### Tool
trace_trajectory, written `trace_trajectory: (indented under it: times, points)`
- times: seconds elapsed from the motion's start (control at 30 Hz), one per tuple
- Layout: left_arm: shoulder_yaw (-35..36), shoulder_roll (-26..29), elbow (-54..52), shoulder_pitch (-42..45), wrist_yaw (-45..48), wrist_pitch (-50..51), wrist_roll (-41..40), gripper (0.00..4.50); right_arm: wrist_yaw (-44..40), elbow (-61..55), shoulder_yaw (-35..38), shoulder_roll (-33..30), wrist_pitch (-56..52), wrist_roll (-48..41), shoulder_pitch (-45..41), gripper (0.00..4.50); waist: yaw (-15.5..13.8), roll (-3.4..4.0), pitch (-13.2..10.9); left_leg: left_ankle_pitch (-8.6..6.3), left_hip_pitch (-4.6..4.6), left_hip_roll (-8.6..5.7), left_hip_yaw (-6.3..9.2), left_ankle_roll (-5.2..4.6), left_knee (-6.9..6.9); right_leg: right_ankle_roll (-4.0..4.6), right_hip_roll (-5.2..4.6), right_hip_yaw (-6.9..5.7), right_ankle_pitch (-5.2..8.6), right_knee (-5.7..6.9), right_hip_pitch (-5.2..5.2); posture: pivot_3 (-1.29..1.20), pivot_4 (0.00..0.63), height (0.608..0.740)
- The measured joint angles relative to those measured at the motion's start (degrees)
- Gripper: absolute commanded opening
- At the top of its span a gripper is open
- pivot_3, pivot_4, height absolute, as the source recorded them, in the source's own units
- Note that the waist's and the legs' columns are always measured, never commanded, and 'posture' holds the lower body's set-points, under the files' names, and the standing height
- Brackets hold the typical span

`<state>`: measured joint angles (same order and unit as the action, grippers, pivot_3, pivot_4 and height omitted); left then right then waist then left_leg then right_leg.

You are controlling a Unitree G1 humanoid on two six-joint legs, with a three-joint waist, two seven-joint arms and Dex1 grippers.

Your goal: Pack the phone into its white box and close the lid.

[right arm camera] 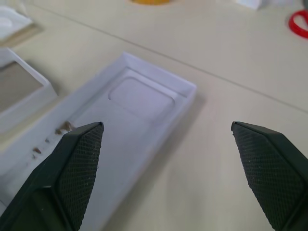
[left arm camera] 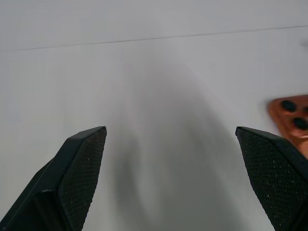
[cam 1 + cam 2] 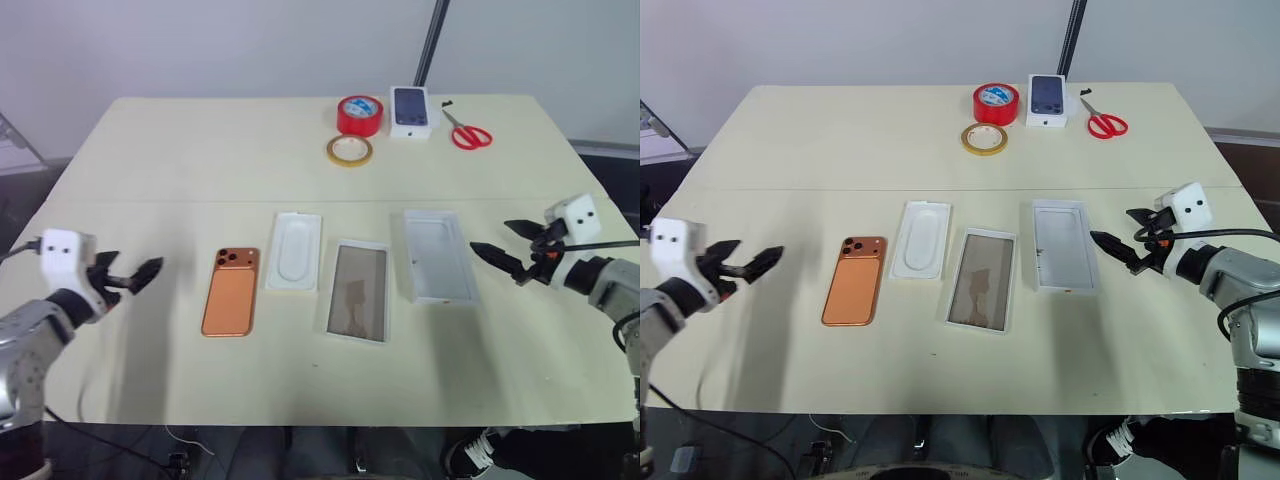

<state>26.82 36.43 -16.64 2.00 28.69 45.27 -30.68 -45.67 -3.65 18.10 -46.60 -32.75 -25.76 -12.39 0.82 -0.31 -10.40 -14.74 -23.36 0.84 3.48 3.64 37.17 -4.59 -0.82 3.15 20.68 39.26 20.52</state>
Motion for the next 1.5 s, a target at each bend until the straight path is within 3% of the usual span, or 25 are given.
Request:
trace_trajectory:
  times: [0.27,0.37,0.6,1.13,1.37,1.43,1.5]
  points:
    - [-14.62,-13.97,-8.97,12.59,-9.89,14.1,-6.31,4.5,0.97,-6.47,-7.62,3.04,-1.26,0.09,-4.05,4.43,-0.05,-0.04,-0.02,0.0,-0.02,-0.02,0.04,0.0,0.08,-0.01,0.07,-0.03,0.0,0.05,-0.01,0.0,0.15,0.74]
    - [-15.38,-20.7,-7.79,19.66,-17.4,20.61,-6.83,4.5,1.75,-9.18,-11.36,4.29,-1.45,0.92,-5.75,4.43,0.02,-0.07,-0.03,0.0,-0.03,0.0,0.06,0.0,0.12,-0.01,0.13,-0.04,-0.01,0.06,0.0,0.0,0.15,0.74]
    - [-13.85,-27.95,-0.93,28.05,-28.76,29.35,-3.64,4.5,2.73,-11.38,-13.77,5.33,-1.58,1.44,-6.56,4.43,-0.11,-0.09,-0.04,0.01,-0.05,-0.03,0.05,0.01,0.15,-0.02,0.11,-0.06,-0.01,0.05,0.0,0.0,0.15,0.74]
    - [-8.16,-33.27,11.76,38.84,-31.99,39.32,-0.99,4.5,2.63,-15.22,-13.28,4.87,-2.39,1.96,-3.89,4.43,-0.21,-0.1,-0.02,0.13,-0.03,-0.08,0.05,0.22,0.16,-0.03,0.14,-0.11,-0.01,0.07,-0.02,0.0,0.15,0.74]
    - [-7.86,-31.55,14.38,38.98,-30.24,38.77,0.54,1.33,-2.15,-23.61,-14.01,-1.32,-6.93,-0.39,-0.69,4.5,-0.25,-0.1,-0.02,0.18,-0.04,-0.1,0.06,0.31,0.15,-0.03,0.12,-0.11,0.0,0.06,-0.03,0.0,0.15,0.74]
    - [-8.0,-31.54,14.63,38.81,-29.9,38.79,0.93,0.24,-4.37,-26.89,-15.59,-3.59,-8.28,-1.6,0.34,4.5,-0.2,-0.15,-0.05,0.17,-0.04,-0.09,0.07,0.31,0.15,-0.03,0.12,-0.11,0.0,0.06,-0.03,0.0,0.15,0.74]
    - [-7.97,-31.56,14.67,38.82,-29.35,38.74,1.03,0.06,-5.67,-29.6,-17.74,-4.71,-9.31,-2.1,0.53,4.5,-0.19,-0.16,-0.05,0.17,-0.01,-0.09,0.09,0.3,0.15,-0.03,0.11,-0.12,0.0,0.06,-0.05,0.0,0.15,0.74]
